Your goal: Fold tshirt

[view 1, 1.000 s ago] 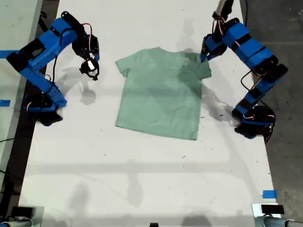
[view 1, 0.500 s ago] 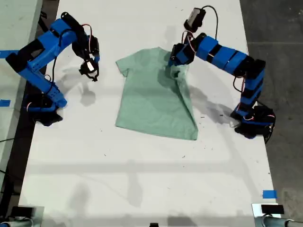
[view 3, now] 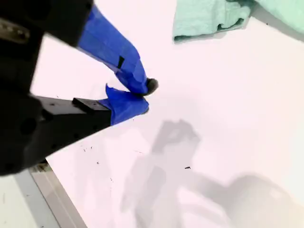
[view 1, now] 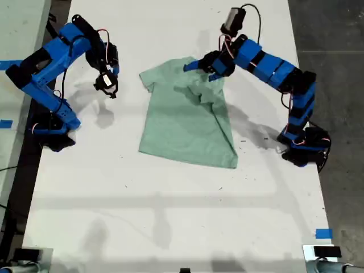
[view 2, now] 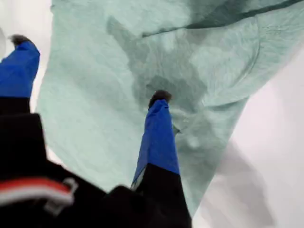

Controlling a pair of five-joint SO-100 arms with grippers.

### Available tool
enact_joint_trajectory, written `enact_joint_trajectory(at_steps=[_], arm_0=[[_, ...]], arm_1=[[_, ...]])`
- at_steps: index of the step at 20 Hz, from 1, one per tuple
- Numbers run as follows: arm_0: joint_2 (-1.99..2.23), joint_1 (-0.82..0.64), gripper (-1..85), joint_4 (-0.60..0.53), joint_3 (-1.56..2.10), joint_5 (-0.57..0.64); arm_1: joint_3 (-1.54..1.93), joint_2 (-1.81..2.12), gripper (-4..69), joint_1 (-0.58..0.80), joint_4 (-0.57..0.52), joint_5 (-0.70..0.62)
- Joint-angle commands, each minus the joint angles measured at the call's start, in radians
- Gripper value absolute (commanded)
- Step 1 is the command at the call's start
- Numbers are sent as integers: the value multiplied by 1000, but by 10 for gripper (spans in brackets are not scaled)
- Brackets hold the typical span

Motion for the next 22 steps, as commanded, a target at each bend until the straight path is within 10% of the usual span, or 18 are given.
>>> enact_joint_trajectory(at_steps=[1,7,14,22], arm_0=[[48,26,2,-2,-6,-12],[6,40,42,-23,-54,3],[-216,61,277,63,-394,57],[-417,60,292,109,-644,77]], arm_1=[[15,302,391,-11,149,-28],[476,661,356,-78,110,34],[641,758,345,-133,58,86],[687,825,340,-144,57,100]])
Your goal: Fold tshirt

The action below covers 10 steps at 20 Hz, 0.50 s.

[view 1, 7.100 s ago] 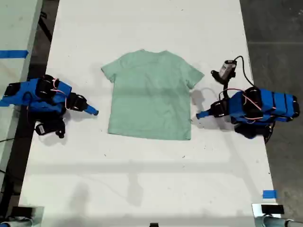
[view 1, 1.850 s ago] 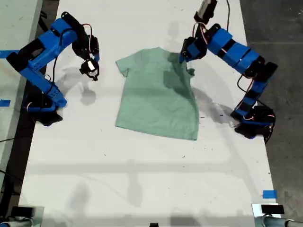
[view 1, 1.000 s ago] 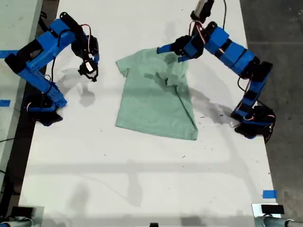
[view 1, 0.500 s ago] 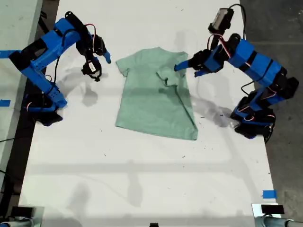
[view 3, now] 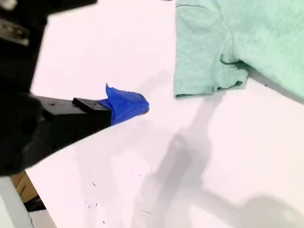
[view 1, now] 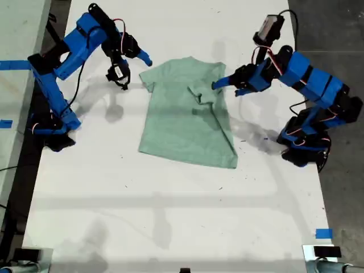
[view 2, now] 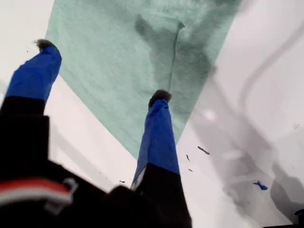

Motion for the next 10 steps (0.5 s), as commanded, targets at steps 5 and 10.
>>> enact_joint_trajectory(at_steps=[5,10], arm_0=[[-179,-5,292,-44,-137,23],[-399,-49,288,-100,-207,26]], arm_1=[[31,97,339,-25,-21,25],[94,202,336,-38,9,51]])
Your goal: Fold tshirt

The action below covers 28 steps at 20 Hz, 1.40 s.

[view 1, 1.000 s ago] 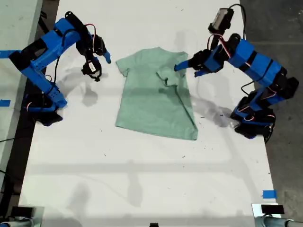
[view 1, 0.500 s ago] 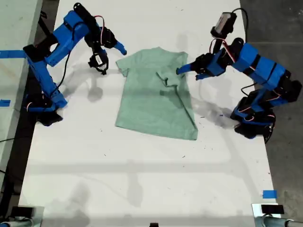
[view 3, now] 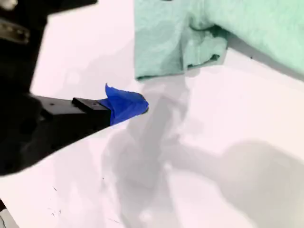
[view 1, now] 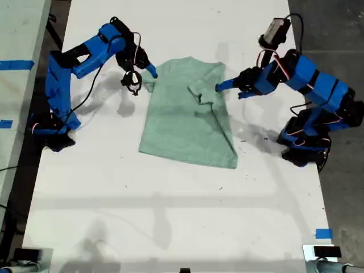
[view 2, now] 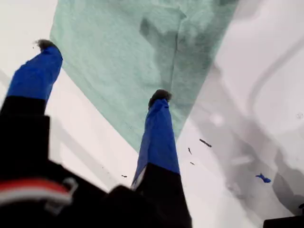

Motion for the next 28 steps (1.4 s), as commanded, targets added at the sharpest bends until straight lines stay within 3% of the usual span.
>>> enact_joint_trajectory(at_steps=[1,6,7,10,13,19,25,28], arm_0=[[-92,-41,288,-20,-147,11],[-210,-87,246,-66,-178,5],[-218,-92,213,-71,-178,6],[-230,-100,1,-63,-178,0],[-218,-86,0,-32,-178,-6],[23,37,0,138,-69,-94],[258,115,0,161,-9,-94],[299,92,0,118,38,-89]], arm_1=[[14,100,335,-20,17,21],[118,261,326,-41,43,63],[143,291,324,-43,43,67],[184,348,317,-41,38,69],[184,347,314,-41,29,64],[193,348,310,-43,23,64],[218,357,309,-48,5,60],[222,370,306,-52,3,58]])
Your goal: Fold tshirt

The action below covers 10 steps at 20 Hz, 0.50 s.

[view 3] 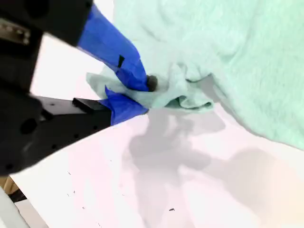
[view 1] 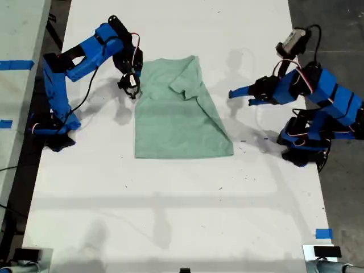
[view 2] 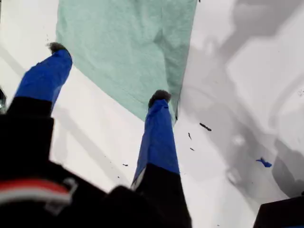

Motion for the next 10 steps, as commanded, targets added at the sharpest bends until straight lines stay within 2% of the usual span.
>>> enact_joint_trajectory(at_steps=[1,6,10], arm_0=[[123,-11,0,-52,-5,6],[51,43,0,-258,-97,100],[-129,175,0,-554,-149,176]], arm_1=[[-3,32,305,-18,-32,-2],[5,37,302,-25,-32,0],[14,37,302,-32,-32,5]])
